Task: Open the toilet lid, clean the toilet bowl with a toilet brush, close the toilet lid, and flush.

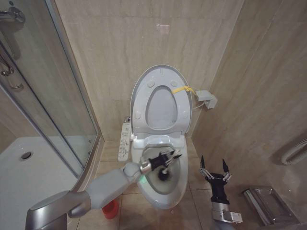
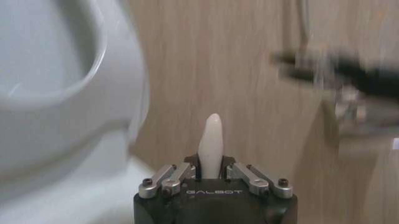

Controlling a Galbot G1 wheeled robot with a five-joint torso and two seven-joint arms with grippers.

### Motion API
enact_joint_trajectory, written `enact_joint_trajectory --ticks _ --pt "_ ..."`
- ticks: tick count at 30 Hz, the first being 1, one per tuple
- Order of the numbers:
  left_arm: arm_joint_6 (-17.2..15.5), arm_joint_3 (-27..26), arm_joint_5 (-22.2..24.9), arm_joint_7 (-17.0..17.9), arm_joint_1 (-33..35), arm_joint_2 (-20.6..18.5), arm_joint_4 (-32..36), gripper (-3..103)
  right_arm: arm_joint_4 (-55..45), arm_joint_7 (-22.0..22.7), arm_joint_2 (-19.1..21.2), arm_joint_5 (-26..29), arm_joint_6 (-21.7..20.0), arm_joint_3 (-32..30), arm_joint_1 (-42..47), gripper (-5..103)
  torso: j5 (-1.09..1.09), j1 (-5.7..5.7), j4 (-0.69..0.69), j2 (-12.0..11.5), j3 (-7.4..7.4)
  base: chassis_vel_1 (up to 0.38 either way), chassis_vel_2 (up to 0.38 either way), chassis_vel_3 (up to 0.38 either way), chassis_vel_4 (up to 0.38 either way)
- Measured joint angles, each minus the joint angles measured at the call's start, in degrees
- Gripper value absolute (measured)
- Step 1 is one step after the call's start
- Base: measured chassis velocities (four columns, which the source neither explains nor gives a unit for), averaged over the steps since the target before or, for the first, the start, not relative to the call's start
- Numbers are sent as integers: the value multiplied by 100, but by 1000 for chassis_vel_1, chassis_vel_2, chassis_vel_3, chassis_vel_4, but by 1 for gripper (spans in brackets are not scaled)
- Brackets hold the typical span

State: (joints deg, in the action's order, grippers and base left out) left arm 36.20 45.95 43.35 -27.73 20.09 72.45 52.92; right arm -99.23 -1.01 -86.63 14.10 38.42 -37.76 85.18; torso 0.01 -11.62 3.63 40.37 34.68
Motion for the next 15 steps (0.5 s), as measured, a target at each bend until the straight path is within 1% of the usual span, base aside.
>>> enact_joint_trajectory --ticks 3,4,6,7,8,10,11,12,13,15 --pt "54 -118 -76 25 139 58 -128 22 35 -12 13 -1 1 35 -33 100 -1 0 -4 0 0 0 0 0 0" --pt "36 -232 -83 90 160 96 56 22 62 -22 28 -3 3 37 -42 100 0 0 -3 0 1 0 0 0 0" --pt "-24 -348 -20 196 95 182 506 22 88 -29 42 -4 7 24 -44 100 -1 0 7 0 1 0 0 0 0" --pt "-24 -348 -20 196 95 182 506 22 88 -29 42 -4 7 24 -44 100 -1 0 7 0 1 0 0 0 0" --pt "-24 -353 -20 211 39 214 553 22 98 -30 41 -4 9 15 -48 100 -3 0 13 0 0 0 0 0 0" --pt "19 -255 -85 201 33 235 208 22 108 -34 28 -3 11 15 -59 100 -1 0 12 0 0 0 0 0 0" --pt "19 -255 -85 201 33 235 208 22 108 -34 28 -3 11 15 -59 100 -1 0 12 0 0 0 0 0 0" --pt "75 -184 -108 183 71 234 -72 22 110 -40 18 -2 11 20 -66 100 -1 0 5 0 1 0 0 0 0" --pt "103 -145 -115 172 101 233 -210 22 112 -46 9 -2 12 33 -73 100 -1 0 1 0 0 0 0 0 0" --pt "107 -137 -116 173 112 230 -254 22 114 -54 8 -5 13 43 -79 100 -1 0 0 0 0 0 0 0 0"
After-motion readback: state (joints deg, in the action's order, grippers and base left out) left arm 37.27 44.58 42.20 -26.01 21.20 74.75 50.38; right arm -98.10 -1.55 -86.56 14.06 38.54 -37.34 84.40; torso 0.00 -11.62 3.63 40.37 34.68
